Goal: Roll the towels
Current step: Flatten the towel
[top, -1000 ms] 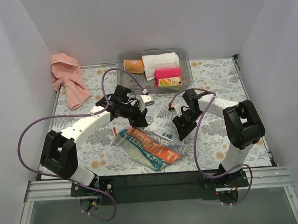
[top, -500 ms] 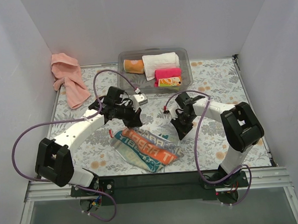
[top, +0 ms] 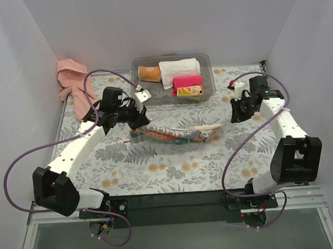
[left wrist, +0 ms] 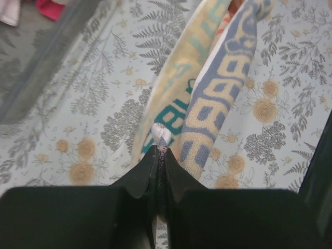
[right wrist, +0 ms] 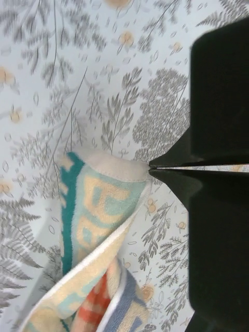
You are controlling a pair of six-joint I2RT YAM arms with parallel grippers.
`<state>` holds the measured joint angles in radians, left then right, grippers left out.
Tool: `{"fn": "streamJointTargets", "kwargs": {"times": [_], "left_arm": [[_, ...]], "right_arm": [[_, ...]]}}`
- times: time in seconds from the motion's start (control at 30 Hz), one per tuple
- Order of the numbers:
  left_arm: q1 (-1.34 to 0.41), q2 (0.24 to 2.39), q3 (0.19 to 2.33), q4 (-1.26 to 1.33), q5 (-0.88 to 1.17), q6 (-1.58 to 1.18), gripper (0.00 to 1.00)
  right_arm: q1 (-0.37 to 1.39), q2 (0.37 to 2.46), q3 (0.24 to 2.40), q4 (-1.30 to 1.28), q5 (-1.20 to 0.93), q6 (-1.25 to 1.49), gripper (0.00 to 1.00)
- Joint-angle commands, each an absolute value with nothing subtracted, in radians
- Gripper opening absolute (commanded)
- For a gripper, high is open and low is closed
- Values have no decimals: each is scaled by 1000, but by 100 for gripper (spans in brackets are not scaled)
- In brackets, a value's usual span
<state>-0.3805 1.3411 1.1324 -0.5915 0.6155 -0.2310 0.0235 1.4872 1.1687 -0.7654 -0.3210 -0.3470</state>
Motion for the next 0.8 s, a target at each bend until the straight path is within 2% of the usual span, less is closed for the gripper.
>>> {"fn": "streamJointTargets", "kwargs": {"times": [0.0, 0.13, 0.43, 0.53, 0.57, 0.6, 0.67, 0.7, 0.77], "left_arm": [[-338, 1253, 1183, -514, 613, -184, 0], [-298, 1195, 1180, -506, 661, -103, 0], [-290, 1046, 938, -831, 696, 415, 0], [-290, 1008, 826, -897, 690, 603, 10], [-291, 1003, 806, -911, 680, 638, 18], [-290, 999, 778, -926, 667, 697, 33], [-290, 999, 769, -950, 637, 716, 43], [-290, 1002, 772, -945, 626, 709, 53], [-290, 1022, 802, -919, 618, 651, 53]], "right_arm": [[-86, 1427, 1259, -837, -386, -367, 1], [-202, 1404, 1304, -890, -411, -402, 1], [-247, 1371, 1167, -953, -336, -570, 1], [-245, 1388, 1157, -965, -341, -586, 1], [-245, 1397, 1155, -983, -345, -594, 1], [-245, 1417, 1155, -994, -350, -600, 1], [-245, 1434, 1146, -1021, -360, -617, 1], [-244, 1445, 1143, -1029, -365, -621, 1], [-244, 1448, 1132, -1043, -373, -635, 1]]}}
